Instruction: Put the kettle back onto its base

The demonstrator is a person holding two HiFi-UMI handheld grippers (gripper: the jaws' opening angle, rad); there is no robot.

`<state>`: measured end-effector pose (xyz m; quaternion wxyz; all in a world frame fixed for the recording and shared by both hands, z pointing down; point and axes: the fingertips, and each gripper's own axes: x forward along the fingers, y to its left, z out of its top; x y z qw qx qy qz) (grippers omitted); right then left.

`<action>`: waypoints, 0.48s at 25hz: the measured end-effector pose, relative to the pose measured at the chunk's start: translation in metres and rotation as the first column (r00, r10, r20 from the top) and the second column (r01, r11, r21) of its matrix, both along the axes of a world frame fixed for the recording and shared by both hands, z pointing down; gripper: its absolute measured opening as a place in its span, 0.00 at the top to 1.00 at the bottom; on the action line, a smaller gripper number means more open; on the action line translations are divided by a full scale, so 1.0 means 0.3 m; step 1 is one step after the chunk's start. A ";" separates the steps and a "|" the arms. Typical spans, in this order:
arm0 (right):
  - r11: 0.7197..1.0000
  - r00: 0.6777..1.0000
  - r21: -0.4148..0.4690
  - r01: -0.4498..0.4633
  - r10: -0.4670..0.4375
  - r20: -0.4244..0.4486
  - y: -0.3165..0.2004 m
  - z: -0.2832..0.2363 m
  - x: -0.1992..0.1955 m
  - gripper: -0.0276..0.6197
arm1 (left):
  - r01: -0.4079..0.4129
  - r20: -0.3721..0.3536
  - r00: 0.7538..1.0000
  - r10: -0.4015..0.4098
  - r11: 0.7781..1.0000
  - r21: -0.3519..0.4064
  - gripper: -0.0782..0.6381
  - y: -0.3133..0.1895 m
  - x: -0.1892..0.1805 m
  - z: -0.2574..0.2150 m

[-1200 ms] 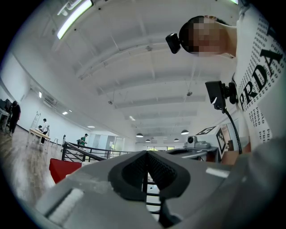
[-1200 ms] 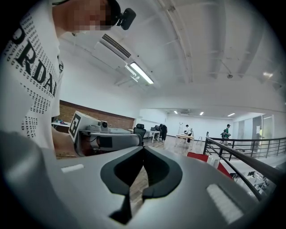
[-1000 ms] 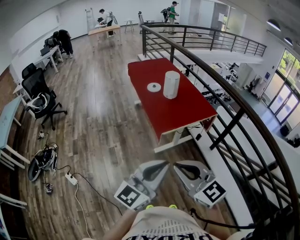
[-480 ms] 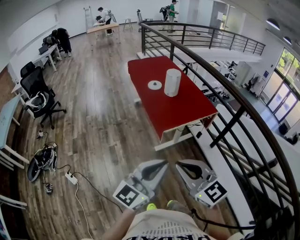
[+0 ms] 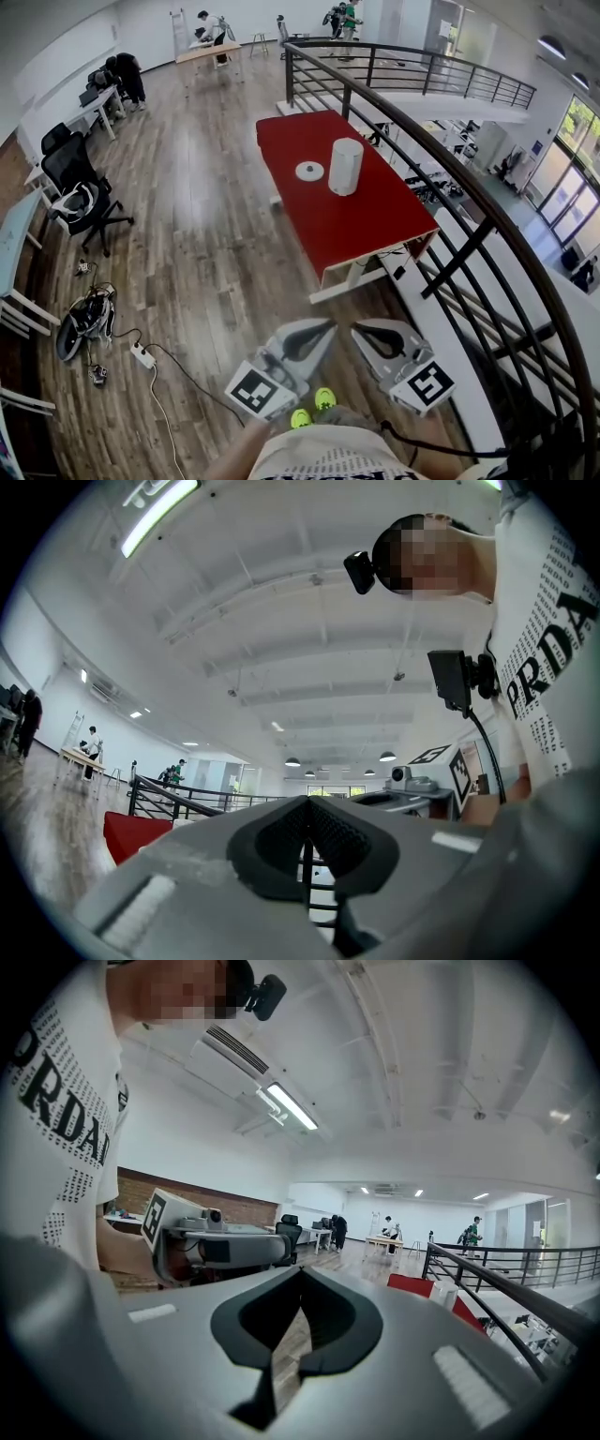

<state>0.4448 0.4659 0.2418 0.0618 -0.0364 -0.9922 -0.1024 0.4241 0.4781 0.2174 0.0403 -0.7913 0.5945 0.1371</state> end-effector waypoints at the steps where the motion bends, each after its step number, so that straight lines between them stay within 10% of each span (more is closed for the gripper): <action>1: 1.000 1.000 -0.004 0.006 -0.006 -0.002 -0.016 -0.006 -0.003 0.95 | 0.002 0.002 1.000 -0.002 1.000 -0.002 0.89 -0.016 -0.001 -0.008; 12: 0.999 0.999 -0.012 0.036 -0.036 0.013 -0.241 -0.010 -0.037 0.95 | 0.024 0.015 1.000 -0.023 0.999 -0.048 0.89 -0.237 -0.024 0.013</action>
